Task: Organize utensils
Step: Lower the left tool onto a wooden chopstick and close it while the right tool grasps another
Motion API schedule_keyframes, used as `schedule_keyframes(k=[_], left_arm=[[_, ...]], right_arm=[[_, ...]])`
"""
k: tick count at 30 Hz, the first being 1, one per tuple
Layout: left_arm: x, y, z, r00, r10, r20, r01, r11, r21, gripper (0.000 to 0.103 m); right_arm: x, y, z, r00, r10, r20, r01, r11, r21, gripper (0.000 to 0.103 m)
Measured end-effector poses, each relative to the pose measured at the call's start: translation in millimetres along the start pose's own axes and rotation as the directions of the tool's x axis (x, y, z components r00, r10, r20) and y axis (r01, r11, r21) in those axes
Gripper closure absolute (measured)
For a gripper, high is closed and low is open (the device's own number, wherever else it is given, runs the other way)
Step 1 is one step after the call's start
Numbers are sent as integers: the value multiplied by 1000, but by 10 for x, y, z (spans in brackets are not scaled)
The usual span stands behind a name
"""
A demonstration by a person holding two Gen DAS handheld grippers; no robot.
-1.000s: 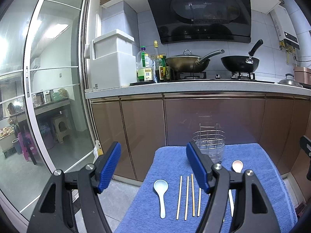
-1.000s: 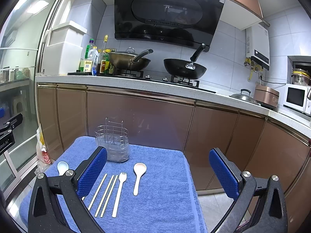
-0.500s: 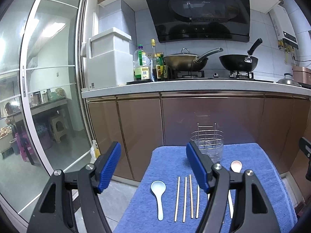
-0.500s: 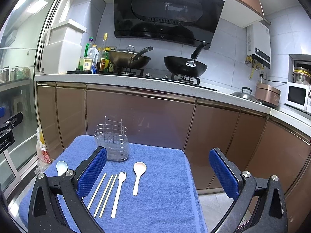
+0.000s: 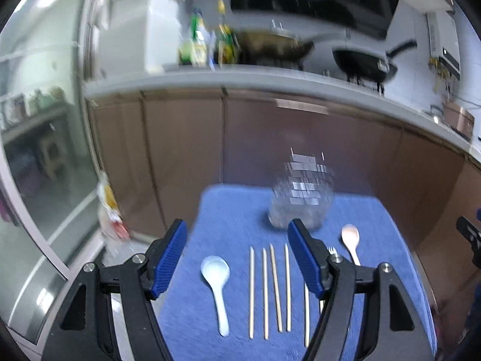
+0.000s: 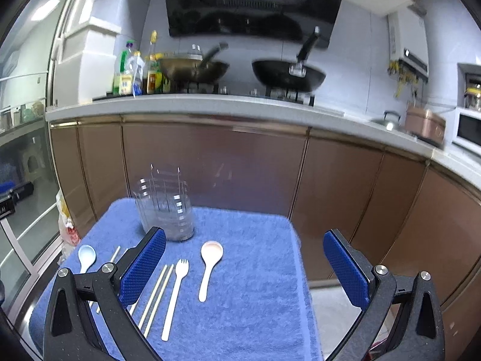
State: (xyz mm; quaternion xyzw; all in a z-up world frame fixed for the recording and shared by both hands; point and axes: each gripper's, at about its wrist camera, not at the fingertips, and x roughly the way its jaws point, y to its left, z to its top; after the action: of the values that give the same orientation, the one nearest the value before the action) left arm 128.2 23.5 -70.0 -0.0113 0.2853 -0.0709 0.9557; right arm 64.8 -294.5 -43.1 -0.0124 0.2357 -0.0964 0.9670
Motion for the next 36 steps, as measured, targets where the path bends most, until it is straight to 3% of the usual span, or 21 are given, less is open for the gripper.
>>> schedule_keyframes(k=[5,7,9,10,13,14,17,20,21,24,27,36], left_arm=[[526,13,-128,982,-80,-170,80,997,-8,36],[739,43,-152,966,-109,-235,107,994,-23,36],[953,86,-153,944,-132,-303,124,991,-46,38],[1028,101,-167,934,-142,-328,131,990,-56,45],[1416,96,-204,871,-184,-456,157,983,-96,67],[1519,94,-207,856,-188,-482,159,982,-101,69],[1819,53,-244,805,-187,-563,161,982,-96,69],[2043,1,-265,767,-168,-620,155,985,-76,77],[2118,-25,-287,753,-158,-639,153,986,-64,78],[2272,-7,-340,735,-132,-665,136,990,-47,78],[2378,1,-384,715,-136,-685,135,989,-56,78],[2532,-18,-402,690,-136,-711,130,989,-64,85]], right_arm=[[542,-40,-149,981,106,-164,-97,993,61,28],[770,20,-233,965,142,-222,-131,989,63,32],[1003,132,-324,936,200,-288,-187,980,71,43],[1070,170,-345,927,218,-304,-205,976,76,45],[1354,335,-437,875,293,-385,-274,956,104,56],[1474,418,-474,842,334,-423,-311,942,124,57],[1756,623,-494,773,380,-508,-356,923,149,59],[2004,760,-523,711,406,-574,-373,910,181,64],[2124,814,-542,678,416,-606,-376,905,201,66],[2323,911,-588,629,411,-660,-363,906,219,67],[2415,1040,-605,618,374,-691,-349,919,184,67],[2607,1254,-708,593,315,-741,-314,938,147,79]])
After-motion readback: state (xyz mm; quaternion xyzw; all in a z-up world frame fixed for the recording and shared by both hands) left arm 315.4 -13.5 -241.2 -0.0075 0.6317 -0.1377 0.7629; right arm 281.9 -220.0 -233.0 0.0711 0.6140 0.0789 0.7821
